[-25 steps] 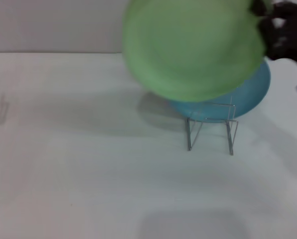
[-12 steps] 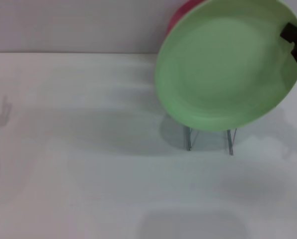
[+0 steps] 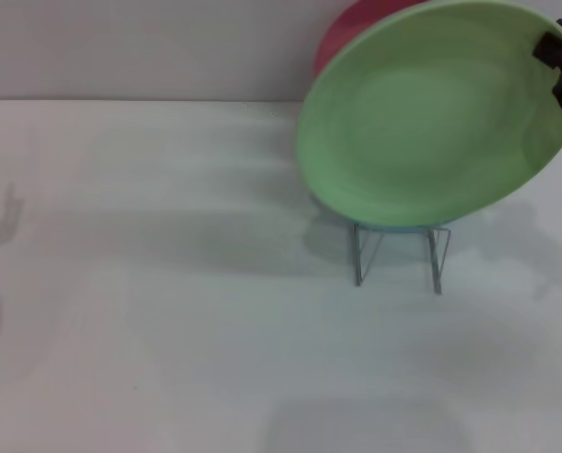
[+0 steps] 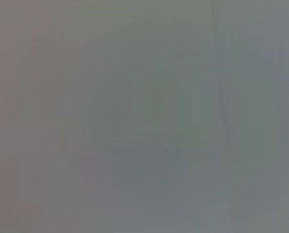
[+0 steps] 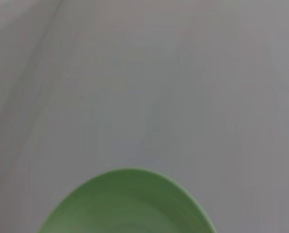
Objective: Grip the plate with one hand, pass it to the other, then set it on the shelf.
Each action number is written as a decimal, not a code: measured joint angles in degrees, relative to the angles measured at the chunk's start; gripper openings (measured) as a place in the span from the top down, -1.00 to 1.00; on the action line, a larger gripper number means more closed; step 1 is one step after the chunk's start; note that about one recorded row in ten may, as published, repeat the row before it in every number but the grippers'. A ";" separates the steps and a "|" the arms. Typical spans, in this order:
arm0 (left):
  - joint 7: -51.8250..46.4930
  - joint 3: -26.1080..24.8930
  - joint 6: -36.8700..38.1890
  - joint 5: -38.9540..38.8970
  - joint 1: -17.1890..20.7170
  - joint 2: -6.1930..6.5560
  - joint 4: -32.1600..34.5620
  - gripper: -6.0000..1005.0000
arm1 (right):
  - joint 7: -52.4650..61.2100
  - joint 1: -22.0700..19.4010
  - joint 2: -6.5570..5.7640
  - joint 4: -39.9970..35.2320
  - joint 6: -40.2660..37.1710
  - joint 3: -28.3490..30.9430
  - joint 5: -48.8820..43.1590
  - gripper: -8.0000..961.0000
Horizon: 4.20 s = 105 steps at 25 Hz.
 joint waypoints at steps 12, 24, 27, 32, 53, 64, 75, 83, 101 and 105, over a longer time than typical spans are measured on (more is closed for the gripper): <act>0.29 1.44 -1.57 0.00 -0.11 -0.09 0.06 -0.51 | -3.45 2.13 -0.26 1.18 0.63 7.29 -3.56 0.89; 0.35 2.17 -2.87 0.00 0.03 -0.10 0.06 -0.51 | -5.07 3.52 0.02 -3.06 0.11 8.56 -8.75 0.89; 0.36 2.19 -2.89 -0.01 0.09 -0.09 0.06 -0.51 | -5.13 3.53 0.01 -3.05 0.04 8.76 -9.06 0.89; 0.37 2.19 -2.89 0.00 0.08 -0.09 0.06 -0.51 | -5.31 3.62 0.06 -3.27 -0.84 9.49 -11.00 0.89; 0.37 2.96 -2.97 -0.06 -0.23 -0.09 0.06 -0.51 | -7.39 8.10 0.26 -11.75 -5.67 8.76 -15.05 0.89; 0.37 2.96 -2.97 -0.22 -0.28 -0.09 0.06 -0.51 | -10.39 8.73 0.61 -15.91 -6.01 5.90 -14.93 0.67; 0.37 2.77 -3.16 -0.44 -0.38 -0.10 0.06 -0.51 | -9.14 8.38 0.51 -17.74 -2.84 5.70 -14.79 0.04; 0.37 2.32 -3.58 -0.48 -0.51 -0.10 0.06 -0.51 | -9.10 7.93 0.59 -18.03 1.50 6.17 -12.89 -0.27; 0.30 0.42 -3.43 -0.62 0.98 0.13 0.06 -0.51 | -16.29 1.57 1.00 -43.41 -1.84 7.95 47.94 -0.60; -0.49 -0.03 -3.44 -0.62 1.70 0.20 0.06 -0.51 | -20.24 0.77 1.00 -45.00 -3.10 7.46 50.44 -0.60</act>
